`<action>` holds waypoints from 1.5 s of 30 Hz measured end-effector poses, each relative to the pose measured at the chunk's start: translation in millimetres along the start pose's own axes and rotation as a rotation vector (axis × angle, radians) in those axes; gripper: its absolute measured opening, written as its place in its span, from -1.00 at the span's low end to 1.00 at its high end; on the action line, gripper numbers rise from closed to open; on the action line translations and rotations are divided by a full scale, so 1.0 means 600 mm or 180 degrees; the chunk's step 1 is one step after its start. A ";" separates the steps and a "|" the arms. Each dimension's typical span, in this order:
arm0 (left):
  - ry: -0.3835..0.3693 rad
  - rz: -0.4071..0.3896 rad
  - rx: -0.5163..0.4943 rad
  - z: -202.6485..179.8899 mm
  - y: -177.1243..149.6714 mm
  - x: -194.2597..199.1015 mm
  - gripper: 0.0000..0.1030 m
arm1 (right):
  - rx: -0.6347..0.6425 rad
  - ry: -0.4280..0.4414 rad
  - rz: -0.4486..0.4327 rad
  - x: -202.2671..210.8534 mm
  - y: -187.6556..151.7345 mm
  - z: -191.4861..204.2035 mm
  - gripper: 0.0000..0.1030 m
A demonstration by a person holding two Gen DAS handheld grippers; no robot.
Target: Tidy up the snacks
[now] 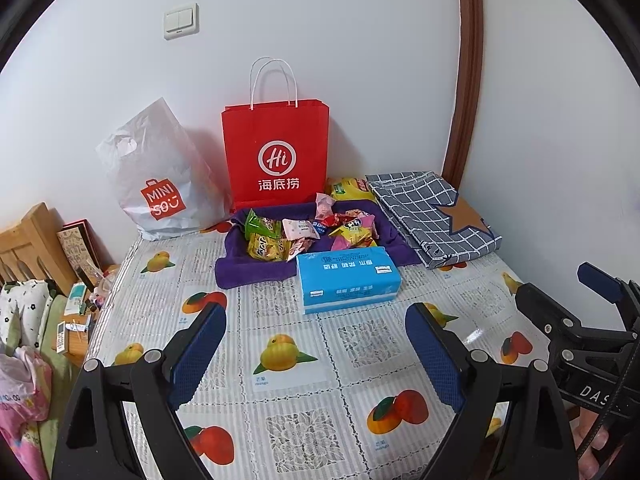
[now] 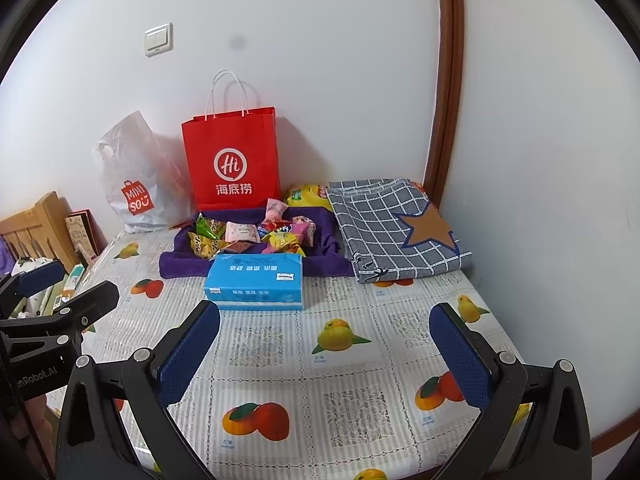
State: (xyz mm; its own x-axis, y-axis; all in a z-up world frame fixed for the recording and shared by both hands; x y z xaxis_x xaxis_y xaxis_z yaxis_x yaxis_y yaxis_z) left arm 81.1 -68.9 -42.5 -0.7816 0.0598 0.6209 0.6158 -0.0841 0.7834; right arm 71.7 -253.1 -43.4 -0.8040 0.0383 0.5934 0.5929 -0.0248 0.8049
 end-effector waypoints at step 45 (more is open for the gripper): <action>-0.0010 0.0057 0.0005 0.007 0.001 -0.021 0.76 | -0.0008 0.0018 0.0059 -0.011 -0.010 0.003 1.00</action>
State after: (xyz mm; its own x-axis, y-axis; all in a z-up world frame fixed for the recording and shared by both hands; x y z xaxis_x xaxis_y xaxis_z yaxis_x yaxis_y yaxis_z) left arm 91.7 -65.3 -49.6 -0.7702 0.0614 0.6348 0.6298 -0.0836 0.7723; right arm 73.8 -251.2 -52.2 -0.7930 0.0323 0.6083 0.6077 -0.0281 0.7937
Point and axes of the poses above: each gripper's, at about its wrist camera, not at the fingertips, and x roughly against the way its jaws point, z to its left, y to its top, the point moved 8 cm from there along -x, roughly the way its jaws point, and after that the axes turned 2 degrees about -x, right-handed, at the moved point
